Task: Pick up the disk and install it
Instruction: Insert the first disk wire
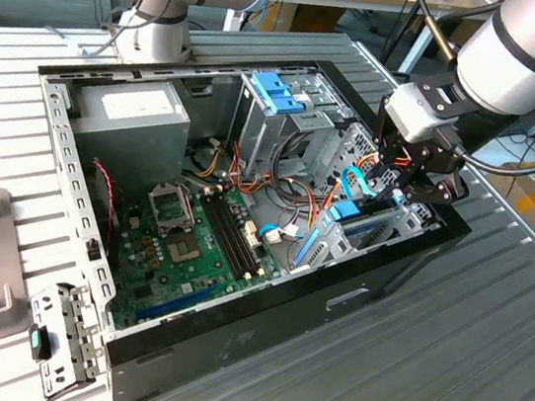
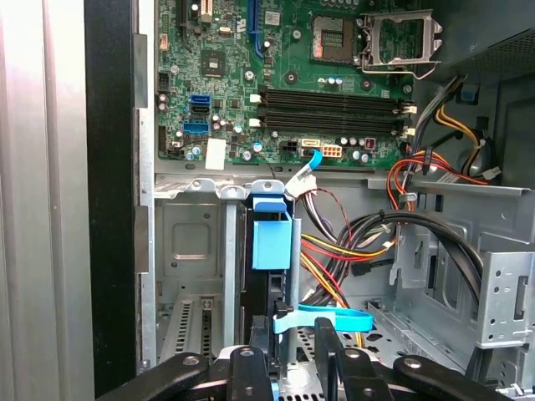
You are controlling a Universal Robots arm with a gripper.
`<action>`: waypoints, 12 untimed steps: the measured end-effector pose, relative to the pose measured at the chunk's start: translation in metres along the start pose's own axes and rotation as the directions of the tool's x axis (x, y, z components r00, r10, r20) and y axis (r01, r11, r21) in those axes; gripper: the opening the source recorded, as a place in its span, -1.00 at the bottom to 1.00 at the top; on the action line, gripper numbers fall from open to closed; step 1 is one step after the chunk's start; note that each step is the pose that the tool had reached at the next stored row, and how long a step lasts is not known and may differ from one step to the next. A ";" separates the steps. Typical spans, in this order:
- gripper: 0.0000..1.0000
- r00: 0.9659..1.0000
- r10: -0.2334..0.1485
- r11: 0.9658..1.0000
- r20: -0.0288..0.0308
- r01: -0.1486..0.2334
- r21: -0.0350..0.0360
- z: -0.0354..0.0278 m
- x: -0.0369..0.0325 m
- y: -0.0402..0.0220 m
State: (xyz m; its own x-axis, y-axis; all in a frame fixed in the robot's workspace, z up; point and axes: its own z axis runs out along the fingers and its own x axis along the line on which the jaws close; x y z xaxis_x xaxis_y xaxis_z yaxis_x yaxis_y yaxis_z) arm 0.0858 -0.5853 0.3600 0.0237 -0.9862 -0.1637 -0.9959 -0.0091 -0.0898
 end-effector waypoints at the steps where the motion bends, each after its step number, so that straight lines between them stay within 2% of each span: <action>1: -0.29 1.000 0.000 1.000 0.000 0.000 0.000 0.0000 0.0000 0.0000; 6: -0.29 1.000 0.000 1.000 0.000 0.000 0.000 -0.0002 0.0000 0.0000; 7: -0.29 1.000 0.000 1.000 -0.003 0.000 0.000 -0.0004 -0.0001 -0.0001; 8: -0.29 1.000 -0.001 1.000 -0.010 0.001 -0.002 -0.0002 -0.0001 -0.0002; 11: -0.29 1.000 0.000 1.000 -0.016 -0.001 -0.012 0.0000 -0.0001 -0.0021; 12: -0.29 1.000 0.001 1.000 -0.017 -0.001 -0.014 0.0000 -0.0001 -0.0023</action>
State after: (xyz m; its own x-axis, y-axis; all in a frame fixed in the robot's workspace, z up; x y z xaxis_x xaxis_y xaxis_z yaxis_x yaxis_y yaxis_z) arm 0.0880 -0.5852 0.3602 0.0217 -0.9889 -0.1467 -0.9970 -0.0106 -0.0761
